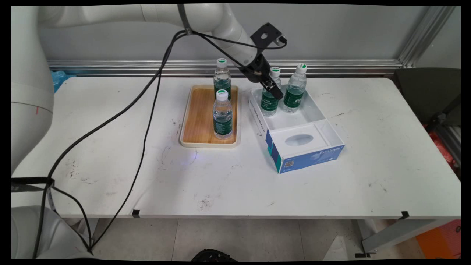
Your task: Pick up the green bottle from the white box, then place the picked object on the tray
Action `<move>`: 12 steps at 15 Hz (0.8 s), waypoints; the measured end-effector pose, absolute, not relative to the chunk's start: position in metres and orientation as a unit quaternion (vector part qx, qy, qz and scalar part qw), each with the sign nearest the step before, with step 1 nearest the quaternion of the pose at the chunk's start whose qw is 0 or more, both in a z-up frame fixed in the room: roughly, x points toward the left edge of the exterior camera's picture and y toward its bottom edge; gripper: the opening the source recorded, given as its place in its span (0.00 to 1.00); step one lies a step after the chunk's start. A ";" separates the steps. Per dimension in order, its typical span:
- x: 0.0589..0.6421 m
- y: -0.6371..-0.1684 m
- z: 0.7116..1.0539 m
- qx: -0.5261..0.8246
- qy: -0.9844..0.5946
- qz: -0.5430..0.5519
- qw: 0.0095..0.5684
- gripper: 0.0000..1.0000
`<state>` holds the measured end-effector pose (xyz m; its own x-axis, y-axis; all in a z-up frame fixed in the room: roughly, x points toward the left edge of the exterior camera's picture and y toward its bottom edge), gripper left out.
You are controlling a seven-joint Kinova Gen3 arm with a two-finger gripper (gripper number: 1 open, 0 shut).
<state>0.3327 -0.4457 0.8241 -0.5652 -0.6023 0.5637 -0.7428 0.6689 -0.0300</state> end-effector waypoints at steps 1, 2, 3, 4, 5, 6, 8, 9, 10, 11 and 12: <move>0.331 -0.448 0.822 0.383 -0.875 0.134 0.264 1.00; 0.331 -0.449 0.820 0.381 -0.876 0.134 0.263 1.00; 0.330 -0.450 0.819 0.380 -0.877 0.134 0.263 0.00; 0.330 -0.451 0.819 0.379 -0.877 0.134 0.262 0.00; 0.331 -0.451 0.819 0.379 -0.877 0.135 0.262 0.00; 0.331 -0.451 0.819 0.378 -0.878 0.135 0.262 0.00; 0.331 -0.451 0.821 0.376 -0.878 0.137 0.262 0.00; 0.331 -0.450 0.824 0.375 -0.878 0.138 0.263 0.00; 0.331 -0.449 0.827 0.375 -0.877 0.139 0.265 0.00; 0.331 -0.448 0.832 0.375 -0.876 0.140 0.267 0.00; 0.331 -0.447 0.837 0.374 -0.876 0.142 0.270 0.00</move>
<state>0.3313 -0.4466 0.8374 -0.5739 -0.5792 0.5789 -0.7323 0.6794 -0.0462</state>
